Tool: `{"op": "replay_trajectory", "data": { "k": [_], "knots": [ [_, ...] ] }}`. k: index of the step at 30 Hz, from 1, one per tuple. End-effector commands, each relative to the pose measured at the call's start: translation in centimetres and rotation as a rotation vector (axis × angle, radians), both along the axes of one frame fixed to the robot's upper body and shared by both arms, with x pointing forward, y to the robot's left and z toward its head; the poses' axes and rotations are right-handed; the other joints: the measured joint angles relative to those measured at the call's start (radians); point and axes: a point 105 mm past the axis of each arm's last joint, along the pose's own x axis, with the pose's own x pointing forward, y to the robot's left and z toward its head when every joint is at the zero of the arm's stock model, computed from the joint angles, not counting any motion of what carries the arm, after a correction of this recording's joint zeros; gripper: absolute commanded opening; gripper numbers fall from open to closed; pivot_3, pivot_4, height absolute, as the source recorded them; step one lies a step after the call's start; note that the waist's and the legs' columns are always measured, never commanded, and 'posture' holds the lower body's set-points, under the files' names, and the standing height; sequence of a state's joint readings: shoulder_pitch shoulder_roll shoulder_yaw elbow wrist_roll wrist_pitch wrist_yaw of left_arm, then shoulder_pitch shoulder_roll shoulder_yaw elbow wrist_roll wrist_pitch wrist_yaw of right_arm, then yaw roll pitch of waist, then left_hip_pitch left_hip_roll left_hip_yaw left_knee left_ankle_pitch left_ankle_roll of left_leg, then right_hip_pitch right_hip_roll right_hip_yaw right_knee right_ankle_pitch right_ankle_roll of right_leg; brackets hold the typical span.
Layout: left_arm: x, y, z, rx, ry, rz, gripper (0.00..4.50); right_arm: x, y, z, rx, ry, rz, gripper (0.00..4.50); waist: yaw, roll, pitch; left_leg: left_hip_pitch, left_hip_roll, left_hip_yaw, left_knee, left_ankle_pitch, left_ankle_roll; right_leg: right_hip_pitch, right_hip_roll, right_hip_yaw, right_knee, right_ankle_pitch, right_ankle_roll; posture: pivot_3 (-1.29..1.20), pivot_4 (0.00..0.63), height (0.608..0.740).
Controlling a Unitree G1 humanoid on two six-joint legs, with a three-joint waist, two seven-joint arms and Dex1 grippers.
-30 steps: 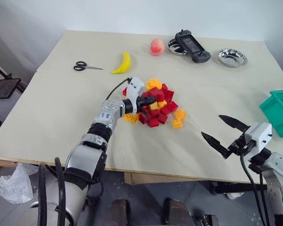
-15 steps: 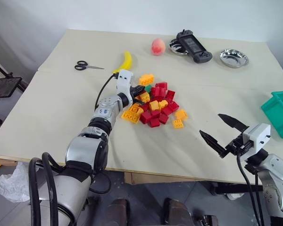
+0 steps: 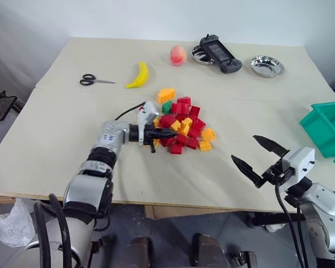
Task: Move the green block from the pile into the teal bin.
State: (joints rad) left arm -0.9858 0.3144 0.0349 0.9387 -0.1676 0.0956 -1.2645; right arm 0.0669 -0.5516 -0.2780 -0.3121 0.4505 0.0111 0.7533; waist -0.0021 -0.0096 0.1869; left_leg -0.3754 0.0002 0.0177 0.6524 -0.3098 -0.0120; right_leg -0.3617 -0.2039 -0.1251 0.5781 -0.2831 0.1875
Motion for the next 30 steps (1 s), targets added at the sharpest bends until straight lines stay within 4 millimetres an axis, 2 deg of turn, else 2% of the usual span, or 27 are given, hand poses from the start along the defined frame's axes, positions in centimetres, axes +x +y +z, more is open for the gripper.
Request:
{"op": "replay_trajectory", "data": {
  "k": [1, 3, 5, 7, 11, 18, 19, 23, 30],
  "knots": [
    [-0.9, 2.6, 3.8, -0.148, -0.129, 0.028, 0.02, -0.3, 0.6, 1.0, 0.006, -0.039, 0.018, 4.50, 0.001, 0.000, 0.000, 0.000, 0.000, 0.000, 0.000, 0.000, 0.000, 0.000, 0.000, 0.000, 0.000, 0.000, 0.000, 0.00, 0.150, 0.740],
    [-1.3, 5.2, 3.8, -0.171, -0.161, 0.119, 0.02, -0.2, 0.8, 1.1, 0.009, -0.039, 0.025, 4.50, 0.001, 0.000, 0.000, 0.000, 0.000, 0.000, 0.001, 0.000, 0.000, 0.000, 0.000, 0.000, 0.000, 0.000, 0.000, 0.00, 0.150, 0.740],
    [-1.8, 8.5, 3.8, -0.191, -0.180, 0.262, 0.40, 0.1, 1.1, 1.0, 0.014, -0.037, 0.035, 4.50, 0.000, 0.000, 0.000, 0.000, 0.000, -0.001, 0.001, 0.000, 0.000, 0.000, 0.000, 0.000, 0.001, 0.000, 0.000, 0.00, 0.150, 0.740],
    [-2.2, 10.6, 3.7, -0.188, -0.194, 0.373, 0.93, 0.2, 1.3, 1.0, 0.019, -0.036, 0.043, 4.50, -0.003, 0.000, 0.000, 0.001, 0.000, -0.001, 0.000, 0.000, 0.000, 0.000, 0.000, 0.000, 0.001, 0.000, 0.000, 0.00, 0.150, 0.740],
    [-3.5, 13.2, 2.8, -0.127, -0.199, 0.521, 2.18, 0.2, 1.4, 0.8, 0.022, -0.033, 0.053, 4.50, 0.007, 0.000, 0.000, 0.001, 0.000, -0.002, 0.003, 0.000, 0.000, 0.001, 0.000, 0.000, 0.003, 0.000, 0.000, 0.00, 0.150, 0.740],
    [-5.8, 15.0, 1.0, -0.064, -0.176, 0.584, 4.31, 0.6, 0.7, 0.7, 0.011, -0.037, 0.038, 4.50, 0.007, 0.000, 0.000, 0.001, 0.000, -0.001, 0.004, -0.001, -0.001, 0.001, 0.000, 0.000, 0.004, 0.000, 0.000, 0.00, 0.150, 0.740],
    [-5.8, 15.2, 0.8, -0.060, -0.173, 0.596, 4.46, 0.6, 0.6, 0.7, 0.010, -0.037, 0.036, 4.50, 0.007, 0.000, 0.000, 0.001, 0.001, -0.001, 0.004, -0.001, -0.001, 0.001, 0.000, 0.000, 0.004, 0.000, 0.000, 0.00, 0.150, 0.740],
    [-4.3, 14.2, 1.0, -0.061, -0.198, 0.612, 4.46, 0.7, 0.6, 0.6, 0.009, -0.036, 0.036, 4.50, 0.009, 0.000, 0.000, 0.001, 0.001, -0.001, 0.005, -0.001, -0.001, 0.001, 0.000, 0.001, 0.005, 0.000, -0.001, 0.00, 0.150, 0.740],
    [1.5, 8.2, 1.7, -0.029, -0.240, 0.551, 4.46, 1.0, 0.5, 0.7, 0.007, -0.044, 0.038, 4.50, 0.028, 0.000, 0.000, 0.001, 0.000, -0.001, 0.009, -0.002, 0.000, 0.002, 0.000, 0.000, 0.006, 0.000, -0.001, 0.00, 0.150, 0.740]
  ]
}}
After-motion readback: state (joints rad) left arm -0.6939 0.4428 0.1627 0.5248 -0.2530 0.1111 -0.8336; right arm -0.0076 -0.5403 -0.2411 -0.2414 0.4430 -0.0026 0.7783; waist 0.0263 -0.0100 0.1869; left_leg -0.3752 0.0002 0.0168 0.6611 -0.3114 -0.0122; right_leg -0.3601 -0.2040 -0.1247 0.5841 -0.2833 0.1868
